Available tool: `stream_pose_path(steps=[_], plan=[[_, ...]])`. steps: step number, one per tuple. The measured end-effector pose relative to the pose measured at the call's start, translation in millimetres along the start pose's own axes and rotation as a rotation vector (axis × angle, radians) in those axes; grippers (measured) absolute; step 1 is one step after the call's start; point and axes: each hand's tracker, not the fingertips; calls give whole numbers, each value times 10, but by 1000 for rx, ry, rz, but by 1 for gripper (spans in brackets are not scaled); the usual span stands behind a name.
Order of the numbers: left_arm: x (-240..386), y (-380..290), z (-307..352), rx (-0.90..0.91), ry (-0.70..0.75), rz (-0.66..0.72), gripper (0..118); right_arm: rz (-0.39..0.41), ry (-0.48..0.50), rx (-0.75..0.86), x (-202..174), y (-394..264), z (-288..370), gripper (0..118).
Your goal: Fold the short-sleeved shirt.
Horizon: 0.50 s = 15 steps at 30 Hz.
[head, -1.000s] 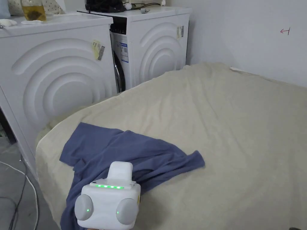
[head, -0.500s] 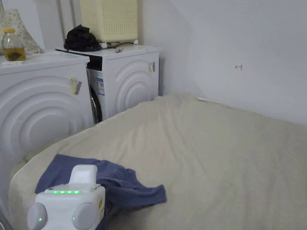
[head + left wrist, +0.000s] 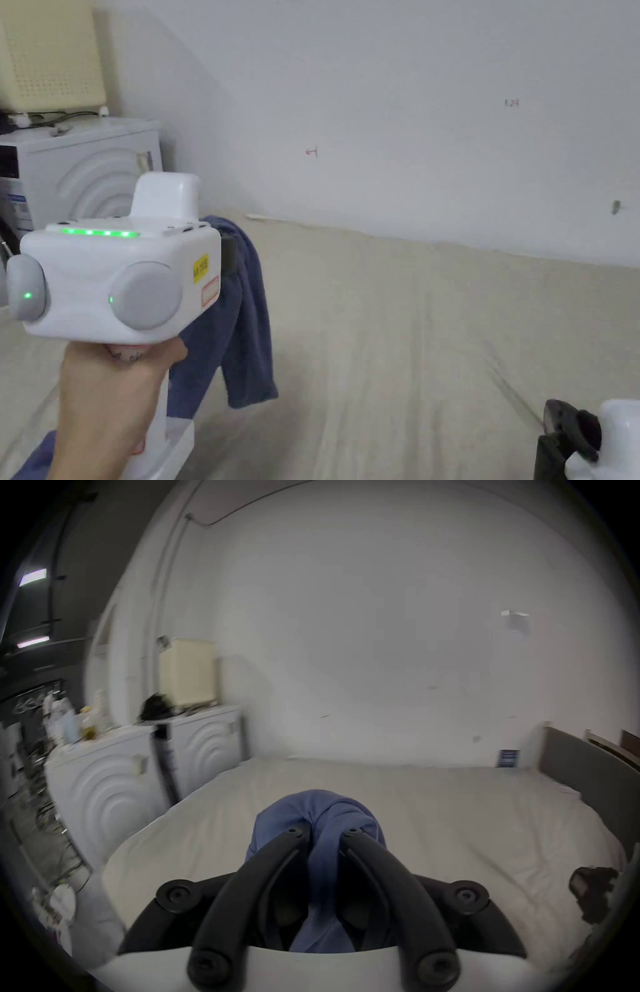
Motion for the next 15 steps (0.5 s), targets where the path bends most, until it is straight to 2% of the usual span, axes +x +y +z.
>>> stream_pose_path(steps=[2, 6, 9, 15], plan=[[404, 94, -14, 12, -91, -37, 11, -14, -54, 11, 217, 9, 121, 0], [1085, 145, -53, 3, -289, -5, 11, -30, -133, 22, 591, -4, 315, 0], [1650, 98, -63, -1, -368, -74, 11, -51, -187, 21, 849, -32, 416, 0], [2540, -292, -224, -123, -545, -62, 11, -89, -252, -7, 1237, -183, 517, 0]])
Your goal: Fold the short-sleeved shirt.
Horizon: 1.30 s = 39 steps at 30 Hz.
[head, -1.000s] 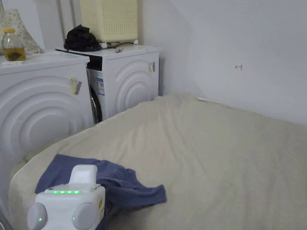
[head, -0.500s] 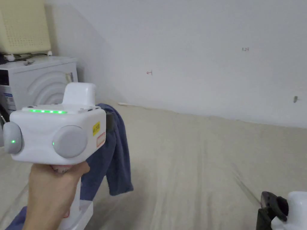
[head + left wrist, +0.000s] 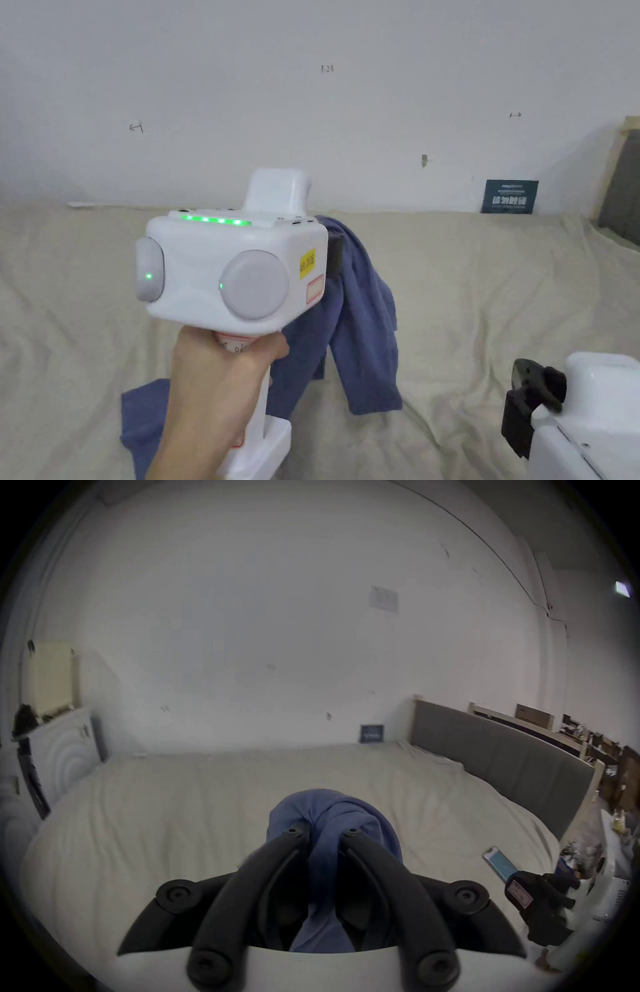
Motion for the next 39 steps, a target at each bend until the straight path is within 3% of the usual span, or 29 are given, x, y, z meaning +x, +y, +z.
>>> stream_pose_path(steps=[8, 16, 17, 19, 20, 21, 26, 29, 33, 35, 37, 39], plan=[[415, -1290, -1031, -435, -108, 36, 11, -8, -25, -103, 194, -291, -174, 0], [410, -1660, -1246, -525, -103, 36, 14, -8, -27, -172, 229, -415, -294, 0], [401, -1652, -1236, -526, -100, 37, 22, -9, -28, -175, 225, -414, -298, 0], [389, -1623, -1217, -523, -72, 5, 87, -7, -22, -175, 210, -404, -293, 0], [360, -1612, -1192, -511, -63, 5, 113, -3, -19, -173, 195, -395, -286, 0], [319, -1596, -1154, -495, -80, 10, 117, 2, -16, -171, 177, -384, -284, 0], [-73, -1307, -797, -423, -182, 179, 118, 24, 20, -169, 16, -327, -301, 0], [-411, -1161, -517, -394, -108, 167, 117, 42, 63, -167, -144, -305, -310, 0], [-973, -1120, -101, -346, 35, 191, 102, 86, 139, -169, -430, -289, -350, 0], [-1271, -1173, 57, -344, 139, 240, 64, 97, 180, -169, -593, -287, -374, 0], [-1567, -1266, 119, -379, 229, 257, 12, 107, 216, -163, -753, -294, -398, 0], [-1813, -1393, 177, -406, 327, 271, 0, 129, 248, -163, -914, -319, -437, 0]])
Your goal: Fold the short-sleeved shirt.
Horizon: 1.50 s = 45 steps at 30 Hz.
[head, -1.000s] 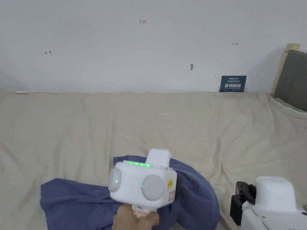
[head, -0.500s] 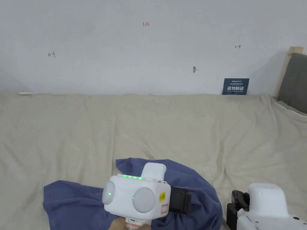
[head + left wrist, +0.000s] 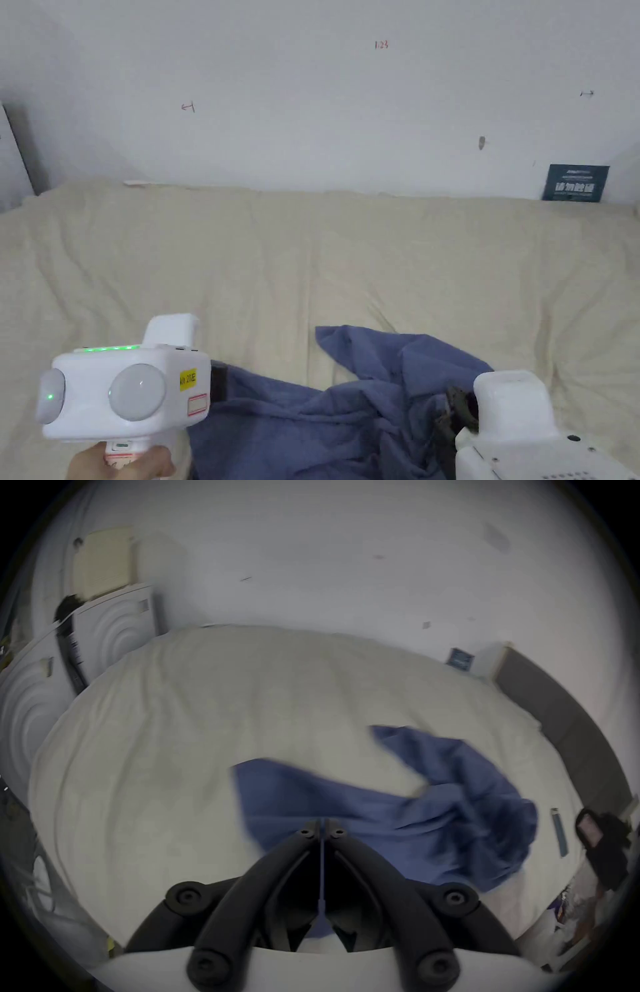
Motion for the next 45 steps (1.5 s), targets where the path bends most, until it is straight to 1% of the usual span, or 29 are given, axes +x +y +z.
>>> stream_pose_path(steps=[2, 4, 9, 11, 12, 13, 14, 15, 16, 19, 21, 22, 23, 26, 27, 28, 29, 30, 31, 32, 33, 34, 35, 37, 42, 43, 45], plan=[[-229, -41, -65, -32, 7, 14, 0, 14, 33, -16, -135, -6, -100, 0], [-394, -86, -118, -45, 7, 73, 0, 21, 55, -31, -242, -18, -195, 0], [-531, -59, -345, -67, 25, 66, 0, 46, 85, -53, -415, -6, -389, 0], [-575, 0, -471, -80, 2, 68, 0, 45, 91, -65, -433, 9, -456, 0], [-590, 42, -545, -87, -1, 74, 9, 41, 96, -68, -432, 11, -483, 0], [-592, 97, -639, -122, 12, 53, 27, 36, 97, -71, -426, 15, -518, 0], [-601, 147, -716, -143, 8, 33, 57, 36, 95, -78, -426, 16, -547, 0], [-604, 205, -808, -147, 19, 25, 96, 40, 92, -79, -426, 6, -576, 0], [-628, 265, -924, -154, 22, 19, 111, 50, 85, -85, -424, -1, -615, 0], [-674, 373, -1133, -159, -27, 48, 109, 61, 72, -102, -400, -28, -729, 0], [-671, 464, -1260, -156, -47, 58, 109, 49, 71, -116, -370, -44, -796, 0], [-657, 475, -1305, -155, -34, 55, 109, 37, 72, -123, -354, -58, -836, 0], [-637, 501, -1369, -154, 0, 24, 109, 34, 71, -128, -347, -76, -878, 0], [-569, 467, -1530, -173, 57, -29, 109, 42, 59, -149, -337, -116, -962, 0], [-547, 425, -1569, -199, 20, -19, 103, 39, 58, -153, -329, -119, -975, 0], [-526, 380, -1596, -223, -3, -4, 92, 33, 62, -156, -321, -120, -982, 0], [-459, 347, -1529, -151, 109, -33, 89, 26, 67, -157, -317, -121, -989, 0], [-429, 349, -1499, -137, 111, -39, 78, 24, 69, -159, -316, -121, -995, 0], [-389, 359, -1463, -131, 95, -55, 60, 25, 71, -160, -316, -127, -1005, 0], [-342, 369, -1441, -109, 114, -73, 37, 29, 70, -162, -318, -136, -1015, 0], [-295, 369, -1428, -84, 142, -90, 6, 34, 65, -167, -320, -142, -1018, 0], [-315, 378, -1392, -85, 183, -106, 6, 33, 63, -168, -314, -148, -1014, 0], [-295, 370, -1397, -104, 148, -105, 6, 31, 64, -169, -298, -151, -1004, 0], [-282, 380, -1338, -103, 162, -115, 5, 26, 72, -170, -268, -119, -963, 0], [-324, 474, -1127, -50, 145, -62, 5, -5, 102, -139, -82, 127, -904, 0], [-315, 479, -1089, -36, 153, -69, 5, -25, 116, -129, -14, 210, -923, 0], [-303, 494, -1019, -25, 164, -92, 5, -117, 171, -115, 165, 380, -994, 0]])
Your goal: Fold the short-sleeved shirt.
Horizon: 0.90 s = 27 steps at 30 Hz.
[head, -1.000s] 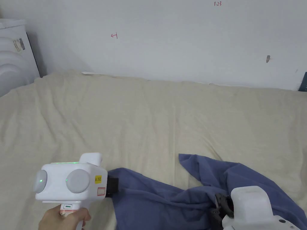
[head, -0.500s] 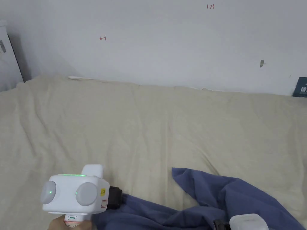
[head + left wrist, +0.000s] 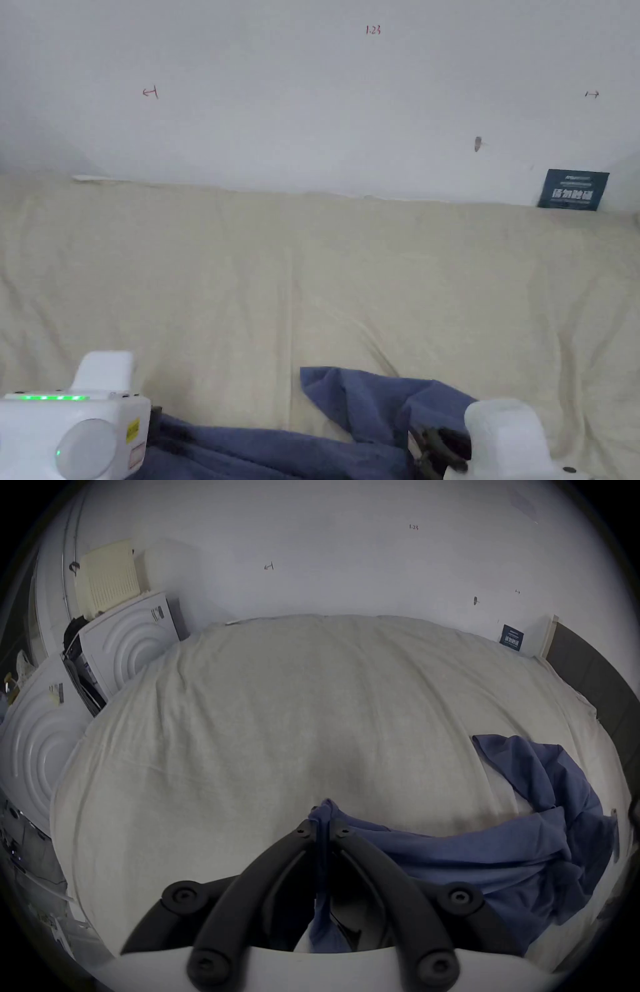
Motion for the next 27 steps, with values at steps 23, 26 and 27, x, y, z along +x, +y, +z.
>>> stream_pose_path(steps=[23, 26, 27], plan=[[-20, 10, 78, 29, -41, -1, 5, 230, -150, -546, 940, 609, -2101, 11], [6, 15, 127, 31, -30, -11, 5, 292, -158, -565, 908, 682, -2045, 6], [9, 29, 150, 25, -29, -19, 4, 274, -159, -552, 912, 705, -2011, 6]])
